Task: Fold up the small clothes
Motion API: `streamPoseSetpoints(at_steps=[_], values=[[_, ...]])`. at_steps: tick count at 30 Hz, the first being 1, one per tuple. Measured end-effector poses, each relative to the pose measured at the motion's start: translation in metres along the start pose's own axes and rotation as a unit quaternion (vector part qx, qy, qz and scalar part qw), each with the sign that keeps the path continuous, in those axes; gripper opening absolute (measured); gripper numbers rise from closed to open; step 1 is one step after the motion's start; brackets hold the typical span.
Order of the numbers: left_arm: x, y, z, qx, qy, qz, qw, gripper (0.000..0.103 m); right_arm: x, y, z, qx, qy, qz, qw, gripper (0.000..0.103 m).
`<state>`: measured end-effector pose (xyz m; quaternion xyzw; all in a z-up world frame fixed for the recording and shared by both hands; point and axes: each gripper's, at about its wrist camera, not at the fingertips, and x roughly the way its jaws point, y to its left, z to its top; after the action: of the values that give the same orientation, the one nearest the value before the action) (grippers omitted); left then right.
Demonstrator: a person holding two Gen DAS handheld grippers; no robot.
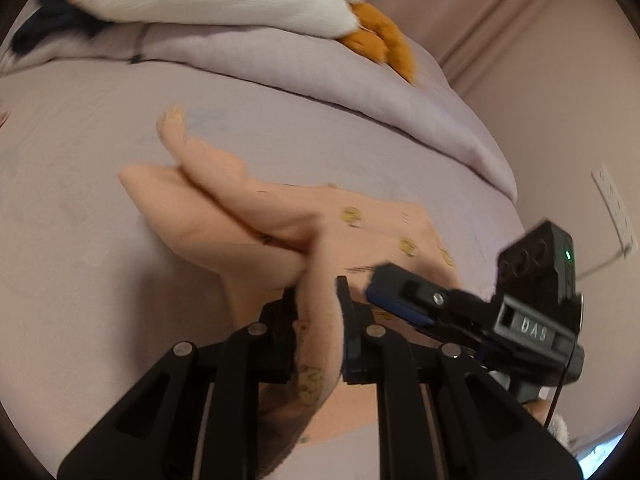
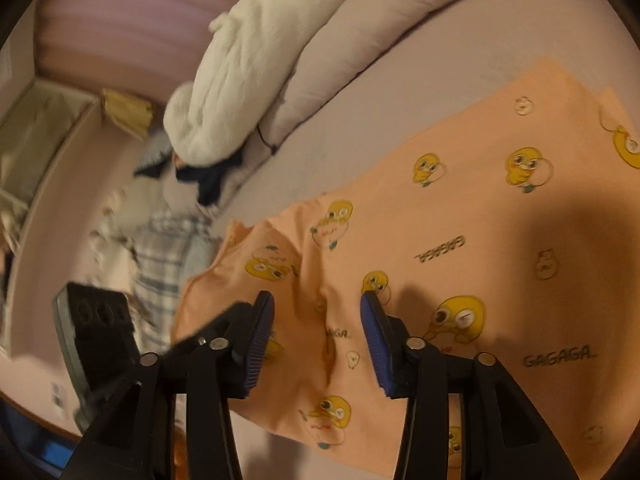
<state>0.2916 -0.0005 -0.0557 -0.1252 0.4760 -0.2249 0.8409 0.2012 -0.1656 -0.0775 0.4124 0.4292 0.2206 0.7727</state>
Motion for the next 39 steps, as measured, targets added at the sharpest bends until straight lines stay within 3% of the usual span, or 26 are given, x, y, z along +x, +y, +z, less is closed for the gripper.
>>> streamPoseSetpoints(at_steps=[5, 8, 10, 15, 20, 22, 26, 30, 34, 36, 39], values=[[0.037, -0.037, -0.002, 0.039, 0.045, -0.011, 0.9982, 0.022, -0.014, -0.023, 0.010, 0.070, -0.009, 0.046, 0.996, 0.060], [0.048, -0.042, -0.006, 0.026, 0.063, -0.068, 0.9954, 0.035, -0.020, -0.037, 0.012, 0.106, -0.011, 0.055, 0.993, 0.072], [0.047, -0.044, -0.009, 0.030, 0.071, -0.091, 0.9929, 0.048, -0.018, -0.042, 0.010, 0.117, -0.001, 0.058, 0.991, 0.072], [0.024, -0.024, -0.016, 0.017, 0.057, -0.094, 0.9938, 0.051, -0.014, -0.041, 0.012, 0.105, 0.017, 0.025, 0.994, 0.072], [-0.005, 0.019, -0.033, -0.026, 0.031, -0.078, 0.9961, 0.056, -0.005, -0.029, 0.010, 0.052, 0.035, -0.045, 0.997, 0.071], [-0.009, 0.037, -0.041, -0.045, 0.035, -0.072, 0.9958, 0.056, -0.002, -0.019, 0.010, 0.021, 0.031, -0.075, 0.996, 0.066], [-0.011, 0.053, -0.056, -0.060, 0.044, -0.061, 0.9954, 0.056, 0.007, 0.001, 0.009, -0.063, 0.025, -0.156, 0.985, 0.009], [-0.018, 0.058, -0.067, -0.060, 0.049, -0.065, 0.9948, 0.056, -0.012, 0.019, 0.015, -0.115, -0.003, -0.175, 0.978, 0.008], [-0.019, 0.059, -0.069, -0.054, 0.050, -0.065, 0.9952, 0.056, -0.060, 0.026, 0.026, -0.140, -0.055, -0.192, 0.970, 0.008], [-0.016, 0.058, -0.069, -0.055, 0.051, -0.067, 0.9950, 0.056, -0.079, 0.015, 0.029, -0.135, -0.068, -0.205, 0.967, 0.008], [-0.010, 0.055, -0.069, -0.057, 0.053, -0.072, 0.9944, 0.056, -0.083, -0.018, 0.031, -0.100, -0.055, -0.232, 0.966, 0.008]])
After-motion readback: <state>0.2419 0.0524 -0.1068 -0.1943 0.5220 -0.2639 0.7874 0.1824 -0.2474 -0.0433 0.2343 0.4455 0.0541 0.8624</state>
